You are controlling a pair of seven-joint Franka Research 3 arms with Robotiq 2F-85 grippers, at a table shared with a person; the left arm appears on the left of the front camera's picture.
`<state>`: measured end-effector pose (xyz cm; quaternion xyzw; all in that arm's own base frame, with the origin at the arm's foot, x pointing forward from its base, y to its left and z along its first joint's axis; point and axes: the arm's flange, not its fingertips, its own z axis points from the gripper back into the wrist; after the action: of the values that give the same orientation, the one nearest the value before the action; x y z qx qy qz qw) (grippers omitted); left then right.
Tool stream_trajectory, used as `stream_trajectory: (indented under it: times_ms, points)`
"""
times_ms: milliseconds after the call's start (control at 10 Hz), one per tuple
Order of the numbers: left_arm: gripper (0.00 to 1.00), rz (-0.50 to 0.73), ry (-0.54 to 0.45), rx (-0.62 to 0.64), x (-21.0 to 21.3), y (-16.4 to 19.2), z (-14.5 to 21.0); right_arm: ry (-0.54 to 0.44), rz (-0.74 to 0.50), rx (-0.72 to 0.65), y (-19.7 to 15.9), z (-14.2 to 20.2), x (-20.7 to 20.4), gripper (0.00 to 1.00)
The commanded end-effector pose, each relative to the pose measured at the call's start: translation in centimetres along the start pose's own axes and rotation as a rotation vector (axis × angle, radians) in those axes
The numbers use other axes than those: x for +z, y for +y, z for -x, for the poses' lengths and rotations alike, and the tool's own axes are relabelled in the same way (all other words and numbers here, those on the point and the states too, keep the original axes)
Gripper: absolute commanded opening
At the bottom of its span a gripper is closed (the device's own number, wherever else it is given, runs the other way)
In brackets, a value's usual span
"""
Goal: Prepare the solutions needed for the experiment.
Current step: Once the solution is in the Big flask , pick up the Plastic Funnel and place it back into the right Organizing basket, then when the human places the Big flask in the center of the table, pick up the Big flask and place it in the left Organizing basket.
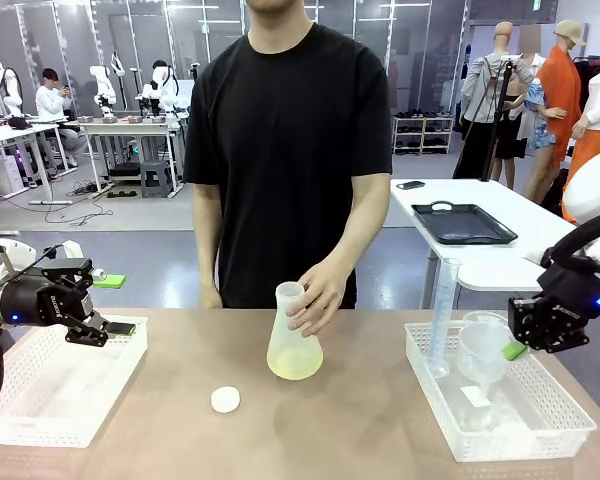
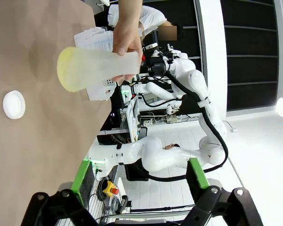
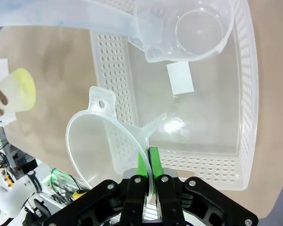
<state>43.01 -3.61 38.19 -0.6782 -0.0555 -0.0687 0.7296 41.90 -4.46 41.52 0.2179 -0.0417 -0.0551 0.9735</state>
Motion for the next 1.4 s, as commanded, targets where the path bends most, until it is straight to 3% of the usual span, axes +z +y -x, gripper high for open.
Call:
stream_trajectory:
  times_ms: [0, 200, 500, 1300]
  points:
    - [1.0, 0.011, -0.008, -0.011, -0.1, -0.2, -0.1, 0.024, 0.072, -0.037, 0.0, -0.1, -1.0, 0.0]
    - [1.0, 0.011, -0.008, -0.011, -0.1, -0.2, -0.1, 0.031, 0.108, -0.054, -0.1, -0.2, -1.7, 0.06]
    - [1.0, 0.011, -0.008, -0.011, -0.1, -0.2, -0.1, 0.03, 0.111, -0.075, 0.5, -0.5, -2.4, 0.36]
    - [1.0, 0.011, -0.008, -0.011, -0.1, -0.2, -0.1, 0.046, 0.078, -0.039, -0.4, -0.2, -1.8, 0.35]
